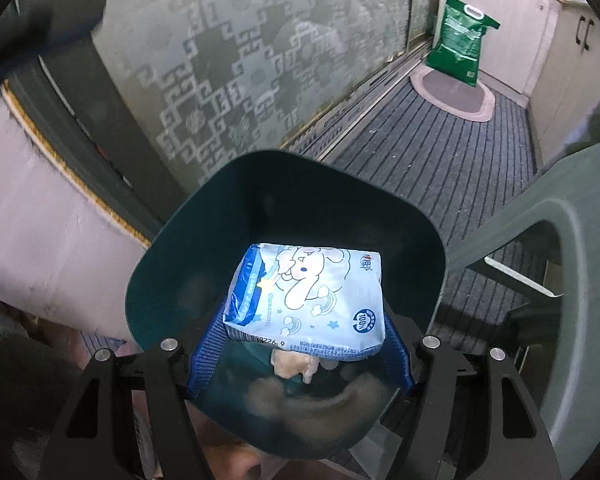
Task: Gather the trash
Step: 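Open the left tool to drop the nut while the right tool drops the wipes pack into the bin, then move both tools back over the table toward the bread roll and plastic lid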
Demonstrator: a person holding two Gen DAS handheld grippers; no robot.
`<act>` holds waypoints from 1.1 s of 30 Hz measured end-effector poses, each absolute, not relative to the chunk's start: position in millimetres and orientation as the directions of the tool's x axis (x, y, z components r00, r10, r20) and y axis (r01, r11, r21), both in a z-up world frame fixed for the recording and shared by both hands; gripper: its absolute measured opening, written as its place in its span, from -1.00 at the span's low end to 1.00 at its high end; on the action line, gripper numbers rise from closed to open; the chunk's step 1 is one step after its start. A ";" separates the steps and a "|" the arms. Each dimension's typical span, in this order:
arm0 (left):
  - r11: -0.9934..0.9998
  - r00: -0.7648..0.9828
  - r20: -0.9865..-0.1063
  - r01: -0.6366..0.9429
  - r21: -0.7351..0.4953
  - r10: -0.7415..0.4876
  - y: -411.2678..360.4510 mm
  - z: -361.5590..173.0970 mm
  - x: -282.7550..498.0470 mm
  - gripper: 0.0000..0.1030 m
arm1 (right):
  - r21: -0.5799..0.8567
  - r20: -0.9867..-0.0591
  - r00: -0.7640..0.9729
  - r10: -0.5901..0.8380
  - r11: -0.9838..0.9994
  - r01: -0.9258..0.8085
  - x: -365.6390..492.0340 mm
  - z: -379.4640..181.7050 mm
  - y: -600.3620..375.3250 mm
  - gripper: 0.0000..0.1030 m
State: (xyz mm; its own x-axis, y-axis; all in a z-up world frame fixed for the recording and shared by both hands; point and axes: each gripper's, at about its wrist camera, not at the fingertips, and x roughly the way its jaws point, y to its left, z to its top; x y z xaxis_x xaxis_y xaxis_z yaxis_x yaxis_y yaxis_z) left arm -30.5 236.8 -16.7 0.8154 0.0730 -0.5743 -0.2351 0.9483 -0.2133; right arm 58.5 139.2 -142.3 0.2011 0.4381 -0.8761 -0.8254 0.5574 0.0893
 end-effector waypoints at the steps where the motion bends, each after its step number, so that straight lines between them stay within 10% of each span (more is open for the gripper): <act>1: 0.948 0.819 -0.570 -0.233 -0.215 0.073 236.7 -14.8 -30.3 -0.82 | 0.090 -0.877 0.198 0.438 0.554 -0.828 57.6 -143.9 139.9 0.38; 18: 0.943 0.872 -0.481 -0.231 -0.240 0.091 227.4 20.3 -39.4 -0.42 | 0.081 -0.871 0.186 0.454 0.507 -0.858 44.5 -138.6 131.2 0.56; 33: 0.947 0.912 -0.398 -0.211 -0.242 0.101 202.7 57.7 -46.6 -0.31 | 0.090 -0.754 0.284 0.593 0.521 -0.849 44.9 -49.8 93.3 0.05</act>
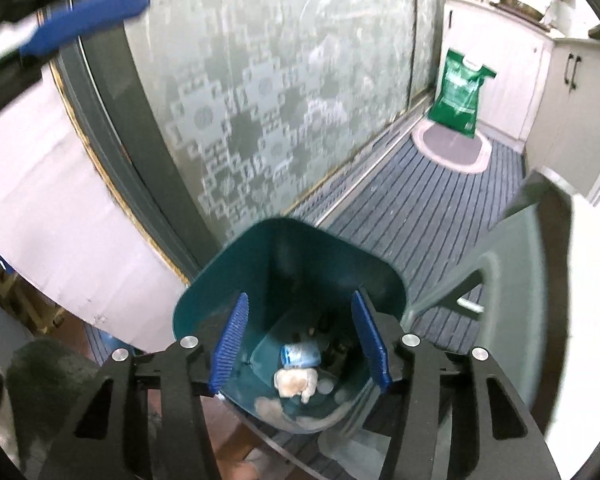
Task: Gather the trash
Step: 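Move both tools back over the table toward the bread roll and plastic lid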
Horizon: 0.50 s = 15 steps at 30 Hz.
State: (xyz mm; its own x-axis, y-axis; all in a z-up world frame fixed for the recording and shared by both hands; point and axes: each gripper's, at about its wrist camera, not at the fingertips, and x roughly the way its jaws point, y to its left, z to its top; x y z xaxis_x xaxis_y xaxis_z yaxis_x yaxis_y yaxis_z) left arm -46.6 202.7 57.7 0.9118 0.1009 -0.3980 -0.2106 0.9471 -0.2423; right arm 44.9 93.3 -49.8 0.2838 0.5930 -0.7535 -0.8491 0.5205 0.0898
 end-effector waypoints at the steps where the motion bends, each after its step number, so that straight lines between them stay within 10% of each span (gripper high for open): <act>1: 0.948 0.914 -0.393 -0.206 -0.241 0.099 199.0 60.2 -45.9 -0.30 | 0.090 -0.745 0.292 0.599 0.525 -0.847 46.2 -45.4 88.0 0.03; 15: 0.972 0.920 -0.390 -0.119 -0.202 0.032 137.0 69.3 -14.8 -0.15 | 0.048 -0.632 0.496 0.596 0.669 -0.742 82.9 16.2 -9.7 -0.04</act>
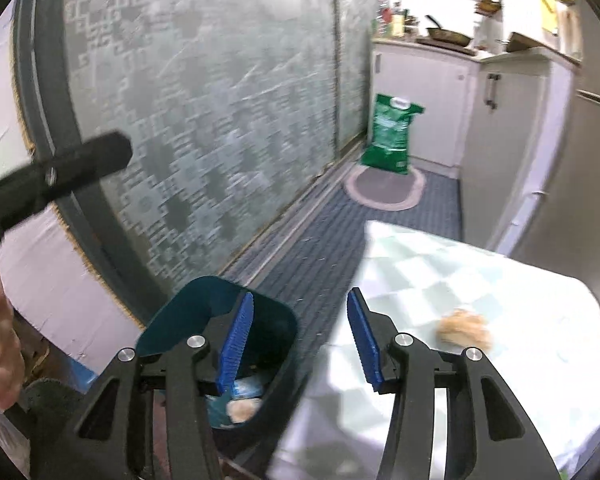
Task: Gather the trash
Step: 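Move both tools back over the table toward the bread roll and plastic lid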
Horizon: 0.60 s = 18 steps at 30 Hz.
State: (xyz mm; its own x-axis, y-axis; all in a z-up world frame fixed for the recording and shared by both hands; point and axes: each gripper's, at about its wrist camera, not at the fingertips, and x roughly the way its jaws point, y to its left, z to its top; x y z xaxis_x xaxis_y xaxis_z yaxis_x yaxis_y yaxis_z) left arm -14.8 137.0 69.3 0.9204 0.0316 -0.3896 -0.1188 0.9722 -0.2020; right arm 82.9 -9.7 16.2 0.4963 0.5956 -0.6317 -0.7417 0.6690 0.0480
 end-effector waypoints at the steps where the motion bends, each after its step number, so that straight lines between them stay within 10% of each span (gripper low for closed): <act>1: 0.974 0.920 -0.391 -0.109 -0.200 0.023 130.6 69.1 -11.6 -0.14 | 0.047 -0.626 0.509 0.591 0.679 -0.732 85.9 18.3 -18.3 -0.04; 18: 0.988 0.858 -0.504 0.020 -0.156 -0.097 29.6 39.3 52.4 0.11 | 0.049 -0.615 0.623 0.484 0.812 -0.582 125.9 13.9 -139.9 -0.04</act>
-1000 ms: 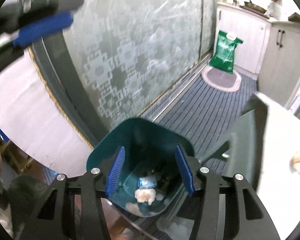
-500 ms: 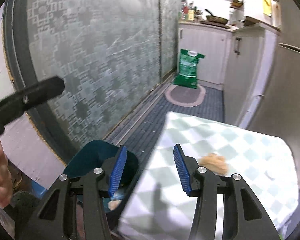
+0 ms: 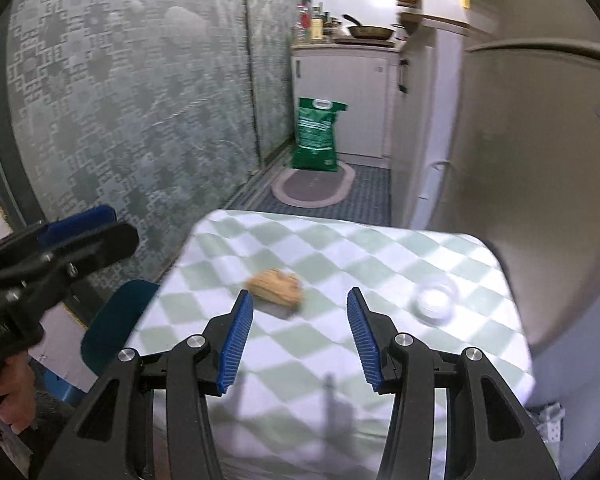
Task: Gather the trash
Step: 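Move both tools back over the table toward the bread roll and plastic lid, then grasp the bread roll with the left tool while the right tool grasps the clear plastic lid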
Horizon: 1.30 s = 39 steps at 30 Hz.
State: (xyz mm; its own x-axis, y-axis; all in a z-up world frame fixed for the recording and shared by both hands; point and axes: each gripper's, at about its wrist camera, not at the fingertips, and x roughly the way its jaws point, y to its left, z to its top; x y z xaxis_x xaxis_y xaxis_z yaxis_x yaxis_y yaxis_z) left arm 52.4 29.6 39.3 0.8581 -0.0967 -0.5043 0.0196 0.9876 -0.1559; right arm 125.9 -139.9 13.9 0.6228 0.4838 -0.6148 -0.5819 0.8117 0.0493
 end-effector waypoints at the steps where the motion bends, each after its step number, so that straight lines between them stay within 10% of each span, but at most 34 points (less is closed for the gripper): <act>1: 0.988 0.850 -0.518 0.025 -0.151 -0.101 24.3 34.5 57.1 0.11 | 0.051 -0.616 0.626 0.478 0.817 -0.574 127.0 12.5 -145.7 -0.04; 17: 0.991 0.734 -0.672 0.006 -0.134 -0.096 -8.0 -17.0 115.4 0.12 | 0.124 -0.637 0.609 0.473 0.842 -0.525 142.0 3.7 -203.4 0.23; 39: 0.990 0.734 -0.672 0.006 -0.138 -0.098 -16.1 -22.5 136.3 -0.03 | 0.050 -0.713 0.579 0.396 0.852 -0.522 175.3 -8.2 -197.8 0.40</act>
